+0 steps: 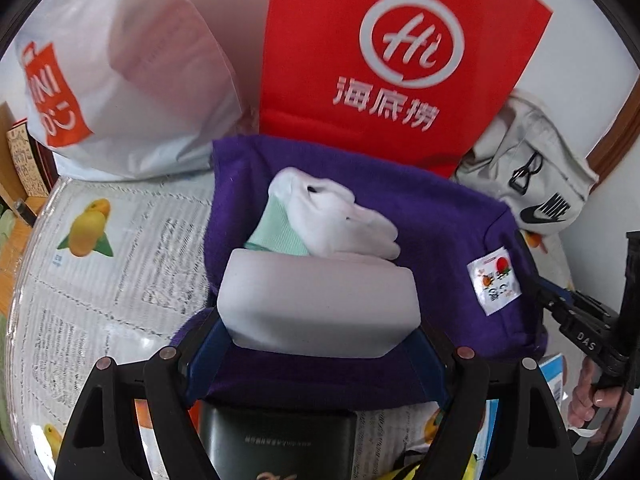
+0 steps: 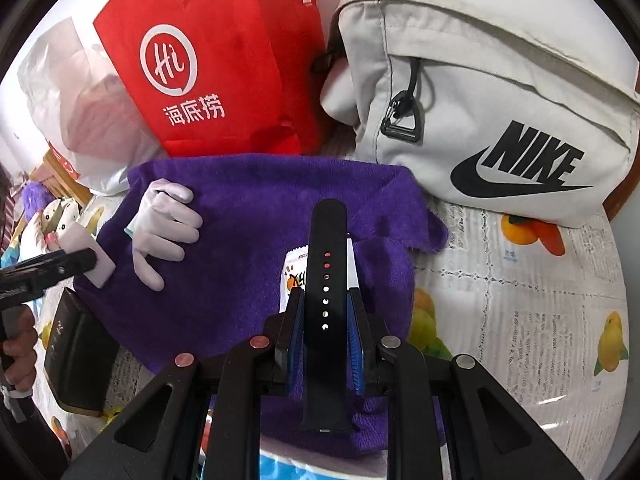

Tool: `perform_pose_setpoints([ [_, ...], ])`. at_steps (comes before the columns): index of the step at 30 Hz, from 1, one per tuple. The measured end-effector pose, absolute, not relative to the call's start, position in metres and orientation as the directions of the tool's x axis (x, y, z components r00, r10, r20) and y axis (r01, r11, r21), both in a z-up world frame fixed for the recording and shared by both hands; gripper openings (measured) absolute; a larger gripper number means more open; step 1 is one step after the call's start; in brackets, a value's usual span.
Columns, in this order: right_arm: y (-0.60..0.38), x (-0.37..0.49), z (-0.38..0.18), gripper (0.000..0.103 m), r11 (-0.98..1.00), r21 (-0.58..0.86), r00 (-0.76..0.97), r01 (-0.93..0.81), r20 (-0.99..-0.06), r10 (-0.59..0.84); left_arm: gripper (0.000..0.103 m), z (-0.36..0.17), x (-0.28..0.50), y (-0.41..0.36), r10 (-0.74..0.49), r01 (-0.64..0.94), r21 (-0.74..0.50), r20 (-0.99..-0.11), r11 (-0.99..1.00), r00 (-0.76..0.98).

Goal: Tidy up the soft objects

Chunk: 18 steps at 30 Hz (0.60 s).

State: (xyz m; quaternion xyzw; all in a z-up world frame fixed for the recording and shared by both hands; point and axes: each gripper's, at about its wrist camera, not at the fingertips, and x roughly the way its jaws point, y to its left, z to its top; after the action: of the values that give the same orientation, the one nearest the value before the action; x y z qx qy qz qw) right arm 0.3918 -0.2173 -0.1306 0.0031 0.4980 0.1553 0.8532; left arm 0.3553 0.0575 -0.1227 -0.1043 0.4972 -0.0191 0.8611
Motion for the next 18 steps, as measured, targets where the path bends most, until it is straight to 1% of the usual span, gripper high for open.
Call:
perform_pose_setpoints([
  [6, -0.214, 0.400, -0.140, 0.020, 0.954, 0.140, 0.433, -0.266, -0.867, 0.248, 0.082, -0.137, 0.364, 0.053, -0.125, -0.077, -0.179, -0.882, 0.981, 0.455],
  [16, -0.214, 0.409, -0.150, 0.021, 0.954, 0.142, 0.410, -0.265, -0.879, 0.244, 0.082, -0.151, 0.373, 0.049, -0.142, -0.082, -0.193, -0.898, 0.978, 0.416],
  [18, -0.214, 0.409, -0.149, 0.022, 0.953, 0.137, 0.413, -0.269, -0.878, 0.243, 0.086, -0.154, 0.375, 0.048, -0.159, -0.082, -0.209, -0.899, 0.974, 0.407],
])
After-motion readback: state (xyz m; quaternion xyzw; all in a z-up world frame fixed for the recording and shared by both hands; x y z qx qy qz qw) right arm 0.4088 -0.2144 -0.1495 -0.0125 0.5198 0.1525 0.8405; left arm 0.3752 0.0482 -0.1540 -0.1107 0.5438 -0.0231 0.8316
